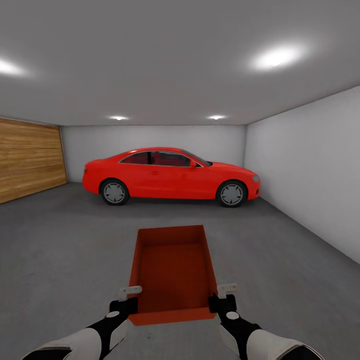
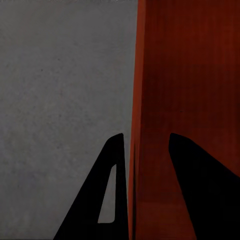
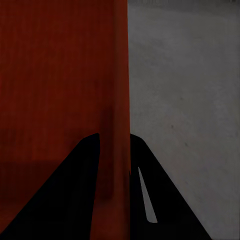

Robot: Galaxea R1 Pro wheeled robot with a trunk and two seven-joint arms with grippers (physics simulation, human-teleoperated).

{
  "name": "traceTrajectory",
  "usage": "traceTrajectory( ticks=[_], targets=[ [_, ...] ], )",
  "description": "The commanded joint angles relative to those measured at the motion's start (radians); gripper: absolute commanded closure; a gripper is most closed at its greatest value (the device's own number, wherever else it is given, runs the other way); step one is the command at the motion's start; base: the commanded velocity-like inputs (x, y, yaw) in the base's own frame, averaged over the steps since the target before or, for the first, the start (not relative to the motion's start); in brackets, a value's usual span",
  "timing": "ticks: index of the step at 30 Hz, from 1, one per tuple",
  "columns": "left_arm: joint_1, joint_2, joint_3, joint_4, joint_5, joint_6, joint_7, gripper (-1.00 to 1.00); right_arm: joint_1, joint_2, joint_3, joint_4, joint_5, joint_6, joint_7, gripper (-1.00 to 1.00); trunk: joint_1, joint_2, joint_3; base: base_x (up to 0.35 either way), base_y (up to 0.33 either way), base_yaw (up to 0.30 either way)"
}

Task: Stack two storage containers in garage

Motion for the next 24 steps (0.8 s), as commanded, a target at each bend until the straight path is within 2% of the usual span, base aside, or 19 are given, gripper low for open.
traceTrajectory(
  ticks=[1,24],
  targets=[
    [-0.001,0.000,0.008,-0.001,0.017,-0.007,-0.001,1.00,-0.001,0.007,-0.052,0.000,0.000,0.000,0.011,1.00,0.001,-0.001,-0.002,0.321,0.000,0.000],
    [-0.001,0.000,0.008,-0.001,0.017,-0.007,-0.001,1.00,-0.001,0.008,-0.052,0.000,0.000,0.000,0.011,1.00,0.001,-0.001,-0.002,0.322,0.000,0.000]
  ],
)
